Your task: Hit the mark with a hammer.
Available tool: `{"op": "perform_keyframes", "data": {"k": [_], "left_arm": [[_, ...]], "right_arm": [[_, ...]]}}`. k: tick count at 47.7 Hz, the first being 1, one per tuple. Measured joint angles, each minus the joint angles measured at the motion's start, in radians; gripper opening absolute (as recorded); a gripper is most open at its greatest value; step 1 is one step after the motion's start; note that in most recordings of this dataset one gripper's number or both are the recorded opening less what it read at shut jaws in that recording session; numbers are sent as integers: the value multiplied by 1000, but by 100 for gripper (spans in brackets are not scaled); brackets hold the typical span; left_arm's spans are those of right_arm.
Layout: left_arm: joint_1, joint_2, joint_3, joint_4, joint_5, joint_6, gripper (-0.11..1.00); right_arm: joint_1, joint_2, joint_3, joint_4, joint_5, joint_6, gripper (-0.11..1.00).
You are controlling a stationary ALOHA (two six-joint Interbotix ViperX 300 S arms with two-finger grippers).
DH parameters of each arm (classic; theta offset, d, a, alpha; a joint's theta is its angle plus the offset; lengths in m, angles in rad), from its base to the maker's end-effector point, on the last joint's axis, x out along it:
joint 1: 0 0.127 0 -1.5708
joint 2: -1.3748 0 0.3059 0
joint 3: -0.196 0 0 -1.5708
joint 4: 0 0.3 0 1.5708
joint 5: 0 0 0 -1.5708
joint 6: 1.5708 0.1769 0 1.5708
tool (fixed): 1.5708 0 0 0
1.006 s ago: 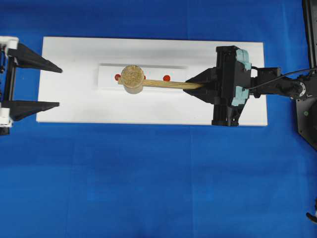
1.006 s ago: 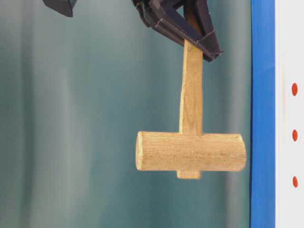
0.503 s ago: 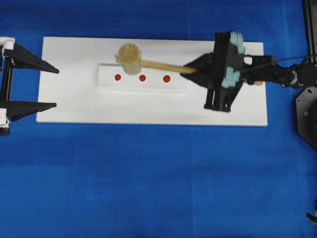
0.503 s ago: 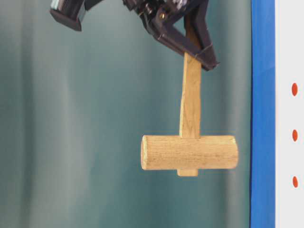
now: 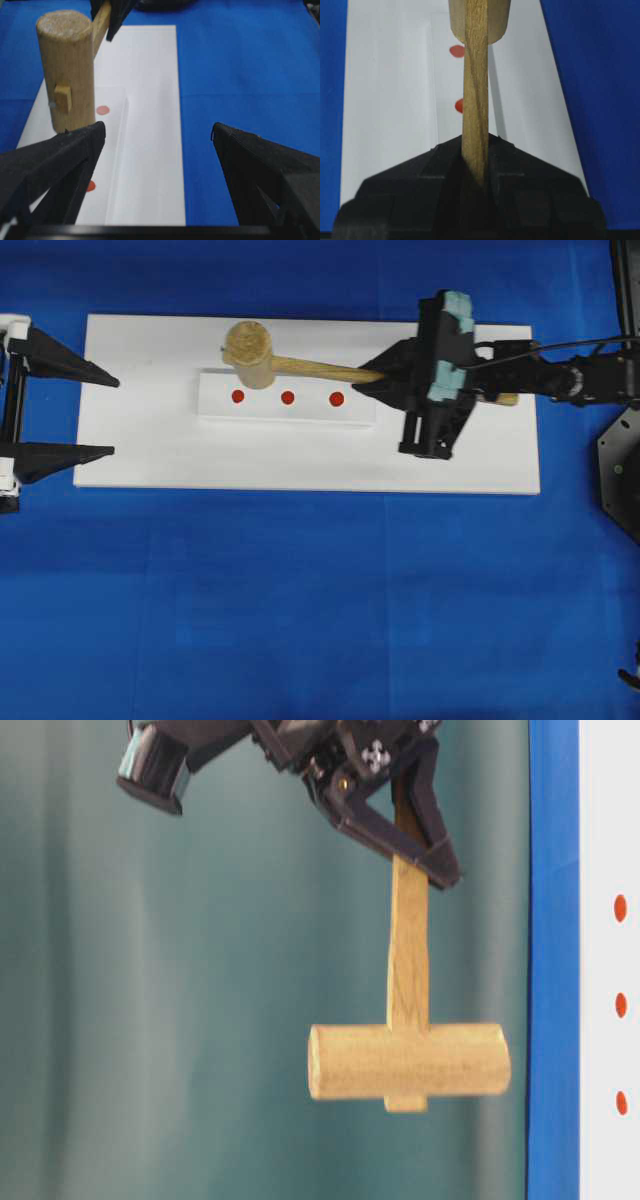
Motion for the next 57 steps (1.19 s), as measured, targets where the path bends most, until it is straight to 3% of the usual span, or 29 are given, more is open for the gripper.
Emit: {"op": "perform_keyframes", "data": {"k": [11, 26, 38, 57], "left_arm": [[0, 0, 0, -2, 0, 0, 91], [2, 0, 0, 0, 0, 0, 91], [2, 0, 0, 0, 0, 0, 91], [2, 0, 0, 0, 0, 0, 91]], "right_arm": [[0, 58, -71, -2, 9, -2, 1], [0, 101, -81, 2, 12, -2, 1], [-6, 268, -87, 66, 29, 2, 1], [-6, 169, -80, 69, 20, -5, 1]]}}
